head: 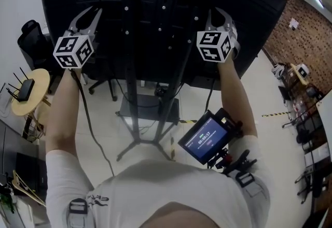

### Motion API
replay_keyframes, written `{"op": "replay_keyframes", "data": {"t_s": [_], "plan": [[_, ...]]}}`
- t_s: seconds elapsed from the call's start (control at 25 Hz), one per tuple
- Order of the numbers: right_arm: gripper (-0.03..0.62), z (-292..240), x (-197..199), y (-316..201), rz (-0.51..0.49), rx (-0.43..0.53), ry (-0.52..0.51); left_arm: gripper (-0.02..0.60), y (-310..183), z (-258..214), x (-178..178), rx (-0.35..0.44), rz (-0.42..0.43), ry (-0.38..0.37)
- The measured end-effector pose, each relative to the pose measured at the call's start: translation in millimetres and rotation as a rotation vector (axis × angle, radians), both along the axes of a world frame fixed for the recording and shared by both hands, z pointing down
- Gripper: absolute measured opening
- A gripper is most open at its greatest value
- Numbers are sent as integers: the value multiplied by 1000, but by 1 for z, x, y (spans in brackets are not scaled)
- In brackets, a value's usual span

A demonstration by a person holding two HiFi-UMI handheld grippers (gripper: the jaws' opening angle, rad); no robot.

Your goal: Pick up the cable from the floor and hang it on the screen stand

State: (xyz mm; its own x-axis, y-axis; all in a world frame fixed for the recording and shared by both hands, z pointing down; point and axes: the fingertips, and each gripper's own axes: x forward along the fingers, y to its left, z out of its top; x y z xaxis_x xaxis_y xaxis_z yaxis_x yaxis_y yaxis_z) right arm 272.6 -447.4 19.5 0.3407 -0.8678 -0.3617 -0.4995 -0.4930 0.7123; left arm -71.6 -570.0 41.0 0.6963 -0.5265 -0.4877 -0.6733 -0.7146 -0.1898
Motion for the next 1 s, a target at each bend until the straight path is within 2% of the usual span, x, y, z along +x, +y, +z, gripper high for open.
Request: {"op": "replay_keyframes", "data": {"t_s": [0.36,0.56,0.68,1.0], "plan": [[28,2,0,-7,76,-44,65,80,-1,13,7,-16,-13,-25],[38,9,0,-5,188,-109,202,80,0,33,13,-1,-39,-99],[40,15,-1,-5,222,-133,254,80,0,43,15,10,-46,-126],[57,23,1,23,220,-121,257,80,31,56,29,23,-23,-139]]}}
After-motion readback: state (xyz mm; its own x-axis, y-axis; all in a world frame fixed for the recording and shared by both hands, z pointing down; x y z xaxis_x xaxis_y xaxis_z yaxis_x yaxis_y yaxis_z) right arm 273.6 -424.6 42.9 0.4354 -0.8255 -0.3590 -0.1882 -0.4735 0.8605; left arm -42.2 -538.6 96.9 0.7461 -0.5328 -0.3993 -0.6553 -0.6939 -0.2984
